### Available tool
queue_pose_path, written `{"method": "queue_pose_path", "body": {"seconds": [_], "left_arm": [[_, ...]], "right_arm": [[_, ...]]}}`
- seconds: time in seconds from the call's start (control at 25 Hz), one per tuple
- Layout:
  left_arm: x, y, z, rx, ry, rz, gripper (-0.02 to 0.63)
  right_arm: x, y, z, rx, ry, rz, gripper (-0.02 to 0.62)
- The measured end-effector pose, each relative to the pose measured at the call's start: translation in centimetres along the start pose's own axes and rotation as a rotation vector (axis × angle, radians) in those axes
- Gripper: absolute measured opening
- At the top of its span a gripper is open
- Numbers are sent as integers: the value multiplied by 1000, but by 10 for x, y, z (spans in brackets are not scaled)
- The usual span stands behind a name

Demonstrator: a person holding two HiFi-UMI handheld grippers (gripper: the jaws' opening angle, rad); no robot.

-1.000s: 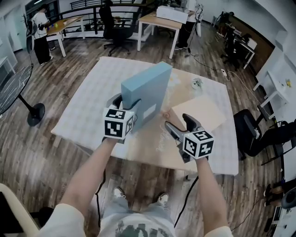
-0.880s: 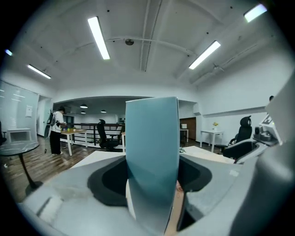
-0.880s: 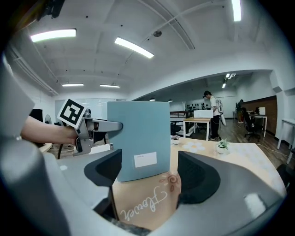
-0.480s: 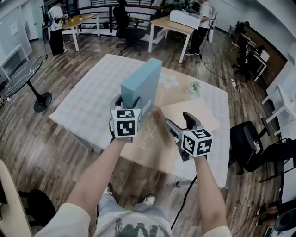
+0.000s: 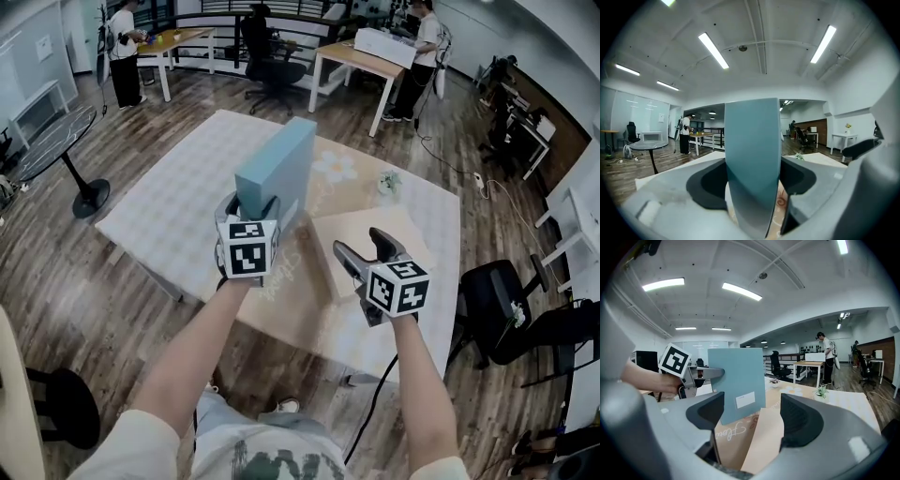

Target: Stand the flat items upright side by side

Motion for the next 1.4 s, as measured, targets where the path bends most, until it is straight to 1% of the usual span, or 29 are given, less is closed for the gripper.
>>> {"method": "queue_pose_path", "body": {"seconds": [0.12,0.28,0.36,0.52,0.64,0.84,0.96,1.12,1.24,1.32,1.4], "left_arm": [[-2,0,-2,21,-8,13,337],[-12,-5,1,14,-31,35,370],[-17,-8,3,19,-43,49,370],[-29,-11,9,39,-55,99,371],[-42,-14,9,55,-53,152,370],[-72,-19,5,68,-26,276,370],[-90,-7,-1,85,5,373,370],[-105,28,-12,105,35,542,370],[-105,59,-24,124,47,655,370],[-97,80,-32,125,45,718,370],[-86,97,-36,135,30,757,370]], "right_arm": [[1,-1,1,16,6,-9,364],[-1,-9,3,42,9,-15,365],[-2,-13,3,58,18,-9,364],[-8,-23,5,95,44,26,365],[-15,-35,3,106,58,75,364],[-30,-67,7,142,84,162,365],[-44,-81,19,172,102,221,365],[-66,-85,32,208,127,309,365],[-86,-78,40,255,149,377,365],[-99,-69,45,286,160,420,365],[-108,-58,52,308,162,444,364]]}}
Point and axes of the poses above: the fingertips, and each gripper's own axes: x forward along the fingers, y to its right, z out of its underside, the point moved 5 cm from there along -x, backward along the fingers, and after that the axes turned 6 degrees about x, right-handed, at the moved point
